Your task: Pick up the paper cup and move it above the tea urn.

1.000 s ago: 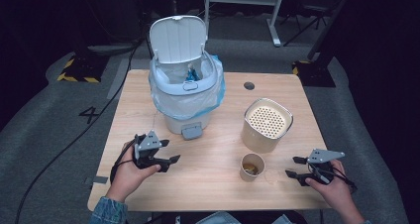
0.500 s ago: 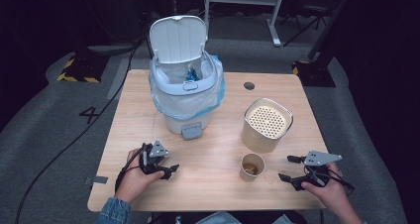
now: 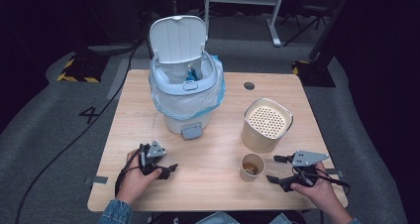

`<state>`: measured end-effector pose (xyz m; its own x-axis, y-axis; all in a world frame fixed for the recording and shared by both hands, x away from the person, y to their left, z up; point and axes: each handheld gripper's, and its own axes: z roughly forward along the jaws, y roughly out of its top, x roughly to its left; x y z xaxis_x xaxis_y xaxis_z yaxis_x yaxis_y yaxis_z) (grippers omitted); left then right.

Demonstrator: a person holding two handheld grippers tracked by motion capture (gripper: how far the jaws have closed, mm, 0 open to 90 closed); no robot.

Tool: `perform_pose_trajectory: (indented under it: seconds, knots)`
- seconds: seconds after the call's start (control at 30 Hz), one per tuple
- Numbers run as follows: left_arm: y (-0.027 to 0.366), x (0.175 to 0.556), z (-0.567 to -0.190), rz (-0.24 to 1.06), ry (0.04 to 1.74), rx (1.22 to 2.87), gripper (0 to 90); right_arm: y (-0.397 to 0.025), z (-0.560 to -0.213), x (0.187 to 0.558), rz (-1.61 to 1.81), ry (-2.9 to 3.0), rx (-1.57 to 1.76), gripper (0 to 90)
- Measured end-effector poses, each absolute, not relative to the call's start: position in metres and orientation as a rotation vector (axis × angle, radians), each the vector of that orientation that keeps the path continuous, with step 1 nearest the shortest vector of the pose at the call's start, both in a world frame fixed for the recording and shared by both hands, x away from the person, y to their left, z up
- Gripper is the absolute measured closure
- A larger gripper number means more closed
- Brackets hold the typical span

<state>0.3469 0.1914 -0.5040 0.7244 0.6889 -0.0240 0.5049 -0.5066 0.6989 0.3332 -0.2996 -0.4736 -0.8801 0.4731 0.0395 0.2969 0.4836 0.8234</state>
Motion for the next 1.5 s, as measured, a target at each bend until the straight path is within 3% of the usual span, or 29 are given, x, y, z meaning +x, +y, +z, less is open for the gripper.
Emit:
perform_pose_trajectory:
  seconds: [1.0, 1.5]
  knots:
    - [0.191, 0.347, -0.504, 0.339, 0.900, 2.218, 21.9, -0.242, -0.494, 0.340, 1.493, 2.524, 0.547, 25.7]
    - [0.191, 0.347, -0.504, 0.336, 0.899, 2.217, 21.7, -0.253, -0.476, 0.339, 1.515, 2.452, 0.521, 30.5]
